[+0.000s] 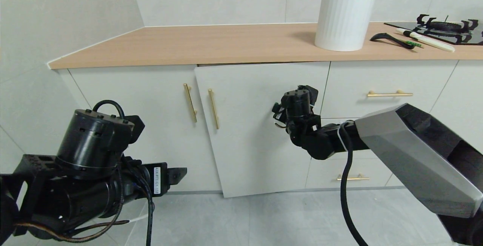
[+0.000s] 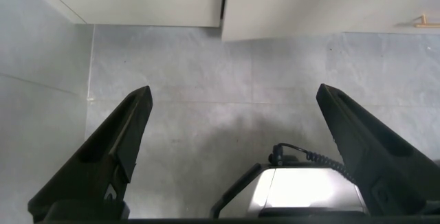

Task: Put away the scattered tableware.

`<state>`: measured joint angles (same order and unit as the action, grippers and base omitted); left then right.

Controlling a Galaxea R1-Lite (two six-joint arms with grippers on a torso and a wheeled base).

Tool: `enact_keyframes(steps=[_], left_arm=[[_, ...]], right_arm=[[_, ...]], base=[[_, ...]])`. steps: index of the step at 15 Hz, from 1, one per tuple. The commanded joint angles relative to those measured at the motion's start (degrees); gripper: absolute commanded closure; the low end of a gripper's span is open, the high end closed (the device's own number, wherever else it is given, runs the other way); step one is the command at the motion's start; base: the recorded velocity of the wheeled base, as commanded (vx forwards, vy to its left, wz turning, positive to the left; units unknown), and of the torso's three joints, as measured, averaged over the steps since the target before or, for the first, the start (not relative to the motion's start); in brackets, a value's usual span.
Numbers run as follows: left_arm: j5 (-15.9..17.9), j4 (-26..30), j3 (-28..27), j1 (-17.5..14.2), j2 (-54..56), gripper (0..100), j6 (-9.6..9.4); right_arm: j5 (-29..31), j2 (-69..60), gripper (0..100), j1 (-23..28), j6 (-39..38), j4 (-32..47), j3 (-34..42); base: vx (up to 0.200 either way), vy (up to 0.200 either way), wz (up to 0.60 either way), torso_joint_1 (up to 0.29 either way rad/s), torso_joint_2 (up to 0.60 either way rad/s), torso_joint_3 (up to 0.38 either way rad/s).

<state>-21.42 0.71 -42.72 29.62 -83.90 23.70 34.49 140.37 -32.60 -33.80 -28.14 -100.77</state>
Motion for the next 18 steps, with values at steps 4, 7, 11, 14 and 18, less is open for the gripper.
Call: enact_keyframes(steps=[4, 7, 11, 14, 18], left_arm=[[0.0, 0.0, 0.0, 0.0, -0.1, 0, 0.03], [0.0, 0.0, 0.0, 0.0, -0.1, 0, 0.03], [0.0, 0.0, -0.1, 0.0, -0.1, 0, 0.03], [0.0, 0.0, 0.0, 0.0, -0.1, 0, 0.03], [0.0, 0.0, 0.0, 0.0, -0.1, 0, 0.03]], right_arm=[[4.4, 4.6, 0, 1.0, 1.0, 0.0, -6.1], [5.3, 4.8, 0, 0.9, 1.3, -0.1, -6.8], [4.1, 1.0, 0, 0.3, 0.9, -0.1, -1.4], [-3.5, -6.6, 0, -1.5, 0.0, 0.0, 9.7], [-31.4, -24.7, 0, -3.7, 0.5, -0.1, 34.1]], base=[[0.000, 0.000, 0.00, 0.000, 0.00, 0.000], [0.000, 0.000, 0.00, 0.000, 0.00, 0.000], [0.000, 0.000, 0.00, 0.000, 0.00, 0.000], [0.000, 0.000, 0.00, 0.000, 0.00, 0.000], [0.000, 0.000, 0.00, 0.000, 0.00, 0.000]])
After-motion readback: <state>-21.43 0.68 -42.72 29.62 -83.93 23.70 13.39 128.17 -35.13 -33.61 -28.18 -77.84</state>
